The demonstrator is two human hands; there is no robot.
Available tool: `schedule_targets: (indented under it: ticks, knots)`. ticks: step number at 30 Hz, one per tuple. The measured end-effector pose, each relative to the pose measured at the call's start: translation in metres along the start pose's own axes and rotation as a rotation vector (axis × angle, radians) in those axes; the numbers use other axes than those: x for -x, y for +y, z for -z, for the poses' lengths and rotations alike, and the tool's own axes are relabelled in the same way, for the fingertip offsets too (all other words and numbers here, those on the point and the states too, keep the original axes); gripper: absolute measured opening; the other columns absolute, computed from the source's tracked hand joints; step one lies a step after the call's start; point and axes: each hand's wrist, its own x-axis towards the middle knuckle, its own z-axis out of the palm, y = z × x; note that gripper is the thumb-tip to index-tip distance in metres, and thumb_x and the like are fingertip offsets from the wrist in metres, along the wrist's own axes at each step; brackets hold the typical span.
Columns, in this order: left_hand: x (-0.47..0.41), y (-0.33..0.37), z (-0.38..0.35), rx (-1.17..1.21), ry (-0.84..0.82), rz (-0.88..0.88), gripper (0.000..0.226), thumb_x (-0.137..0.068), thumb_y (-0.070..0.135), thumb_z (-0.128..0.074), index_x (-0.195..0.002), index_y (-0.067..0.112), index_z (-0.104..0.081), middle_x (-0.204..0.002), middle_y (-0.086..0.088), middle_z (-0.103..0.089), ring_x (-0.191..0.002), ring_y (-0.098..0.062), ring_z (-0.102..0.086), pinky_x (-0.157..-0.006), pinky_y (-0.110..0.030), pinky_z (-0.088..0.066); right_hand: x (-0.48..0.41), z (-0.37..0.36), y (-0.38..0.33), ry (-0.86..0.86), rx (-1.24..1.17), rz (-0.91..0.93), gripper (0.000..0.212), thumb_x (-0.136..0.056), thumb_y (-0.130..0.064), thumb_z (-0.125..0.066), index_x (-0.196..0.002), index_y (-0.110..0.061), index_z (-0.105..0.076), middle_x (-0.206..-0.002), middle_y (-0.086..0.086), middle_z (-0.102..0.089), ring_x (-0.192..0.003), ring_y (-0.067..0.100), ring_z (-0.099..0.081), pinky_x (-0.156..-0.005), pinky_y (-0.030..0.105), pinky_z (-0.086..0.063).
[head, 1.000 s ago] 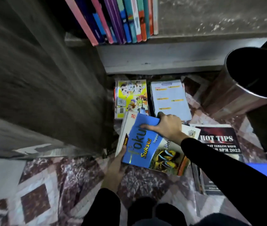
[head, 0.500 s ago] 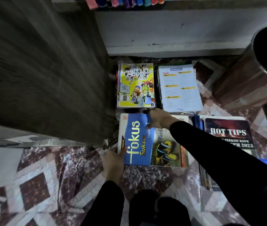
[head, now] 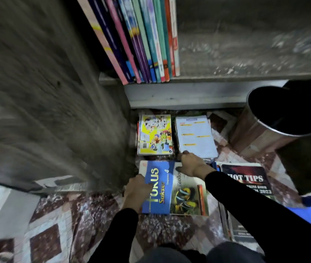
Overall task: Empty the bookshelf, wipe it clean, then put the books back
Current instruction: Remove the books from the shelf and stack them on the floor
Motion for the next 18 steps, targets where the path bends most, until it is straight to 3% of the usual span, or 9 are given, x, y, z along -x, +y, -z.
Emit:
schedule_targets:
  ticks: [4, 10, 14, 18]
  knots:
    - [0.031, 0.031, 0.032, 0.032, 0.091, -0.101, 0.043, -0.09, 0.041, -0.058, -0.12, 0.01, -0.056, -0.113, -0.01, -0.063, -0.102, -0.028, -0.06, -0.08, -0.03, -0.047, 0.04, 0.029, 0.002, 0.086, -0.056, -0.043, 0.043, -0.094, -0.036, -0.053, -0.127, -0.008, -0.052, -0.127, 0.016, -0.052, -0.117, 0.031, -0.051, -0.089, 0.035, -0.045]
    - [0.074, 0.066, 0.071, 0.02, 0.136, -0.169, 0.028, -0.087, 0.038, -0.06, -0.1, 0.014, -0.061, -0.1, -0.005, -0.061, -0.089, -0.022, -0.059, -0.078, -0.027, -0.046, 0.092, 0.075, 0.004, 0.224, -0.137, -0.109, 0.035, -0.091, -0.034, -0.055, -0.115, -0.009, -0.06, -0.119, 0.017, -0.061, -0.112, 0.032, -0.055, -0.085, 0.033, -0.045]
    - [0.093, 0.085, 0.095, 0.006, 0.207, -0.226, 0.036, -0.086, 0.041, -0.062, -0.109, 0.015, -0.061, -0.115, -0.007, -0.062, -0.105, -0.024, -0.059, -0.085, -0.027, -0.045, 0.118, 0.105, 0.002, 0.27, -0.133, -0.09, 0.033, -0.092, -0.034, -0.055, -0.11, -0.008, -0.062, -0.115, 0.017, -0.062, -0.111, 0.032, -0.055, -0.085, 0.032, -0.045]
    - [0.107, 0.105, 0.122, -0.008, 0.268, -0.28, 0.042, -0.085, 0.044, -0.061, -0.117, 0.017, -0.059, -0.12, -0.006, -0.061, -0.109, -0.024, -0.058, -0.09, -0.031, -0.048, 0.131, 0.135, -0.004, 0.341, -0.154, -0.08, 0.033, -0.089, -0.035, -0.057, -0.102, -0.006, -0.064, -0.105, 0.017, -0.066, -0.104, 0.033, -0.058, -0.08, 0.034, -0.046]
